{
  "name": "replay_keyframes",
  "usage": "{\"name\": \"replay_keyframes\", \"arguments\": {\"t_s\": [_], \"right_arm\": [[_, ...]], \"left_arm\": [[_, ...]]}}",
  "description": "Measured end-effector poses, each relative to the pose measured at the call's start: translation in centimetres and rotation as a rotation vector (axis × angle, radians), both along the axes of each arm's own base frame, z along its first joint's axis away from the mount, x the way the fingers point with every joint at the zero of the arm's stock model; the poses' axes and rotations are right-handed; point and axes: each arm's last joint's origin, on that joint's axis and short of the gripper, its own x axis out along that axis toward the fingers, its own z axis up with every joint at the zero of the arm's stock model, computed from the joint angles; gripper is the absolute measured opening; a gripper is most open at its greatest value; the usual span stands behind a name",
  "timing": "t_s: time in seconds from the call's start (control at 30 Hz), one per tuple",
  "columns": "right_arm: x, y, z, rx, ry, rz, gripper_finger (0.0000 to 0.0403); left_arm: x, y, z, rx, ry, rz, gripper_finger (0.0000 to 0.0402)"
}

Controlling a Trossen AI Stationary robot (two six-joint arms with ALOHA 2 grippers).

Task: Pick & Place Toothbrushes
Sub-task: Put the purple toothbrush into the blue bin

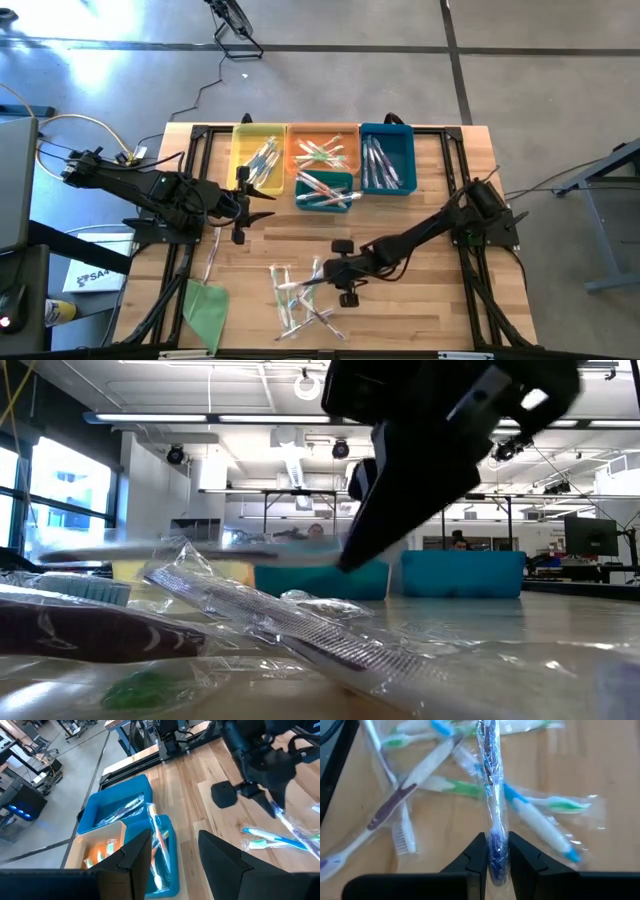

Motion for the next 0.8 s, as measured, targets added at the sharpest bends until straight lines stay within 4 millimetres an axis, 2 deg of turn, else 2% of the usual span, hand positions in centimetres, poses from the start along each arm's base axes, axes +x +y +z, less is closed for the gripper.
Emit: {"name": "replay_keyframes", "arguments": {"t_s": [0.5, 0.8], "right_arm": [[-1.8, -4.9, 7.4, -0.070, -0.094, -0.235, 0.0049], [-4.0, -8.3, 11.3, -0.105, -0.121, -0.388, 0.0049]], "left_arm": [[0.0, 0.0, 0.0, 0.000, 0.000, -0.001, 0.0157], [0.0, 0.0, 0.0, 0.000, -0.003, 0.002, 0.0157]]}}
